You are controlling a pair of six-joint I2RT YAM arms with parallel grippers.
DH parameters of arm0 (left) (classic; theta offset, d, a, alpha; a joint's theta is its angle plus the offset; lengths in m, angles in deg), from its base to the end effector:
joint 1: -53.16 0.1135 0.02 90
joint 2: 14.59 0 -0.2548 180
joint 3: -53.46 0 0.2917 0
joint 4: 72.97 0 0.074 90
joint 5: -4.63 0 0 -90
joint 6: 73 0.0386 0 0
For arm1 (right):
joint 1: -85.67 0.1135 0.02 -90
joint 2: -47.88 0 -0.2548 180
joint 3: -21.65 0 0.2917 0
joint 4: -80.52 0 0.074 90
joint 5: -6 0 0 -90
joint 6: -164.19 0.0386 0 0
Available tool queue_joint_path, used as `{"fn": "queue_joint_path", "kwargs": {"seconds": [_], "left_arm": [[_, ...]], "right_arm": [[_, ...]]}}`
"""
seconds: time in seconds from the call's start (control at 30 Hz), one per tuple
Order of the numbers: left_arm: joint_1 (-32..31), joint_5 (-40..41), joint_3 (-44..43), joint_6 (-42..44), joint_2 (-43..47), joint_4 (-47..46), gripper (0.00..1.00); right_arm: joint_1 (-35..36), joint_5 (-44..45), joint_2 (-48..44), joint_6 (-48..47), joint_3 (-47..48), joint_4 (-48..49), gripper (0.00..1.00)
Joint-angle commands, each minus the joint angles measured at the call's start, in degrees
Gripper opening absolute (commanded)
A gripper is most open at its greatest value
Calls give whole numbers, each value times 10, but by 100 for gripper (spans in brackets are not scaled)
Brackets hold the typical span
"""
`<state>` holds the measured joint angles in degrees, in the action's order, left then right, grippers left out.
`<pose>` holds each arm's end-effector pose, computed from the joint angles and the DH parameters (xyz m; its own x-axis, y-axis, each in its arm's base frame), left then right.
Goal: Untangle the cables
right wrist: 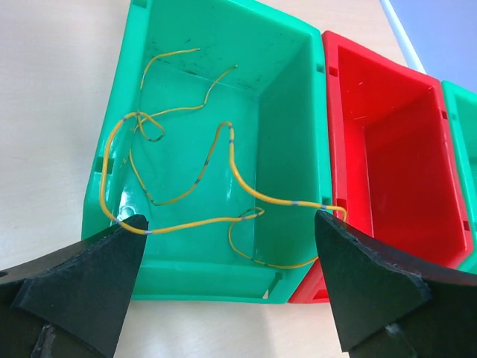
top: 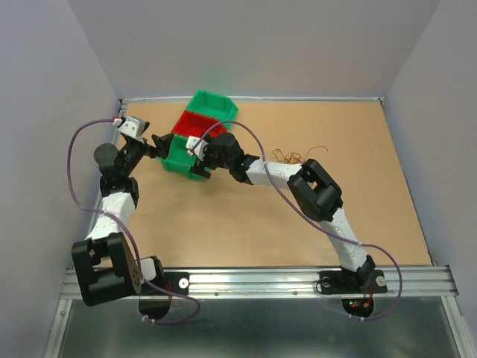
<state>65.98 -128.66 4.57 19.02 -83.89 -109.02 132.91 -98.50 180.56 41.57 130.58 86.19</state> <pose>0.3000 0.0411 0.2776 0.2797 0.0900 -0.9559 0.4728 0.8536 0.2187 0.3769 0.4218 0.1488 0.2928 -0.4520 -0.8426 -0.8484 0.2836 -0.4470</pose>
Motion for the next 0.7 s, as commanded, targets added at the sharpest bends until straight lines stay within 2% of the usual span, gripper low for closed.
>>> {"fn": "queue_joint_path", "kwargs": {"seconds": [0.0, 0.13, 0.23, 0.33, 0.37, 0.43, 0.47, 0.53, 0.57, 0.67], "left_arm": [[-3, 22, -37, 9, -7, -2, 99], [-3, 57, -65, 4, -39, 37, 99], [-4, 87, -100, 0, -77, 77, 98], [-3, 96, -142, 0, -116, 113, 97], [-3, 97, -147, 0, -129, 117, 96], [-3, 100, -155, 2, -141, 125, 96], [-3, 99, -157, 3, -143, 127, 96], [-3, 99, -159, 5, -145, 129, 95], [-3, 99, -159, 5, -145, 129, 95], [-4, 100, -168, 12, -160, 134, 95]], "right_arm": [[6, 21, 5, -3, 31, 57, 98], [6, 19, 1, 8, 27, 80, 95], [7, 10, 3, 19, 31, 91, 88], [6, -3, 11, 26, 46, 87, 72], [6, -6, 14, 30, 52, 83, 58], [5, -15, 25, 34, 77, 58, 40], [6, -18, 29, 37, 86, 46, 22], [6, -31, 44, 41, 107, 7, 5], [6, -42, 46, 48, 117, -7, 1], [6, -63, 50, 68, 120, -28, 1]]}}
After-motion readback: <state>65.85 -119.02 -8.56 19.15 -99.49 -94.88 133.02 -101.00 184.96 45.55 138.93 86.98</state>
